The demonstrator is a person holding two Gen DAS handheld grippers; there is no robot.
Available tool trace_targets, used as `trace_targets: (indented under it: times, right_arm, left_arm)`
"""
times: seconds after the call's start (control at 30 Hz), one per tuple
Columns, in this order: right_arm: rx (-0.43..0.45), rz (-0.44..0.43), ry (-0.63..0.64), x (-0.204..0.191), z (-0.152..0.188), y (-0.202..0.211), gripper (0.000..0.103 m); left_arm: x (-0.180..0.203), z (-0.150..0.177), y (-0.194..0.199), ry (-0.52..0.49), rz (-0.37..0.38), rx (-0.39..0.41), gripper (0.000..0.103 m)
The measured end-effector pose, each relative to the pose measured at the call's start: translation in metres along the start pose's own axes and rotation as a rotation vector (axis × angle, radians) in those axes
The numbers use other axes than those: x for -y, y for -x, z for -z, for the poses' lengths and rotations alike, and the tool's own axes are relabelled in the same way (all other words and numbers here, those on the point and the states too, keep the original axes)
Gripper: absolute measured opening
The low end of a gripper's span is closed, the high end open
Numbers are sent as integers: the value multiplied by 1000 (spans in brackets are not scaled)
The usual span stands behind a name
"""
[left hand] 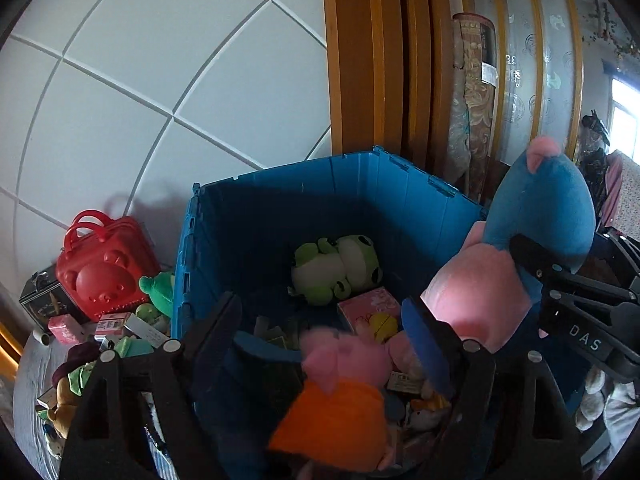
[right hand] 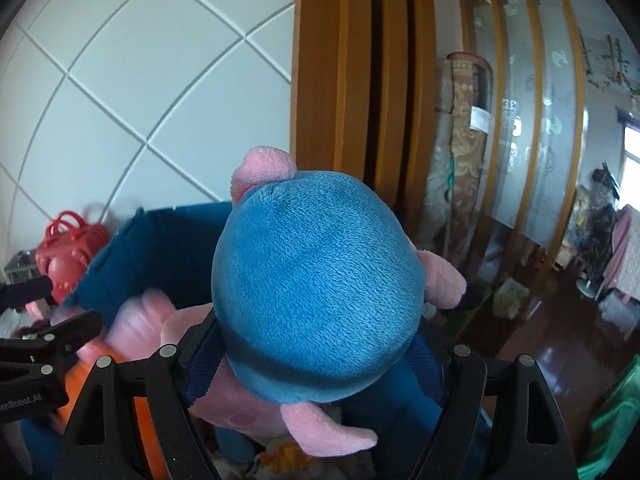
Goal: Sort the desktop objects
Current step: 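Lift both pig plushes and carry them over the blue crate, then open both tools to drop the pig plushes into the crate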
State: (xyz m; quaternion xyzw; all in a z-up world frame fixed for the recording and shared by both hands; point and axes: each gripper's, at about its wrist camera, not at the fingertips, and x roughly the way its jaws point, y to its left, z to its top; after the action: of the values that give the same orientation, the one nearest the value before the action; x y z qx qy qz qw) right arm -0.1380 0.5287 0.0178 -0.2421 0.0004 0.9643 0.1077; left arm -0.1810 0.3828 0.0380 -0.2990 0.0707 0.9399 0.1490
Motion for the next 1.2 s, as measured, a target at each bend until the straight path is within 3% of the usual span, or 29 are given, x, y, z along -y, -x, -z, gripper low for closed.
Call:
trace_targets:
  times: [0.2,0.37,0.5,0.6,0.8,1.03,1.2]
  right_arm:
    - [-25,-38,81,-26,-3,-12,83]
    - [-64,-49,143,-46,-9,-25,95]
    - [-24,-18,131,-47,-13,-16,103]
    - [-21,-37,110,-41,-13,-8,103]
    - [-38,-44,90,-32,2,15,103]
    - [-67,-67,86,-29,30,43,103]
    - [-81,-86,98,-37,47,57,103]
  left_arm:
    - [0,6,3,23,-25,-13,83]
    - [-7,11,0,41,-47,-28,83]
    - [-11,15,-1,52,-50,-36,83]
    - [-12,19,4,51,-37,-31,83]
    - [-13,34,26,61,-3,4,83]
    - [-16,56,72,68,8,104,83]
    - [-16,64,92,66,-30,160,102]
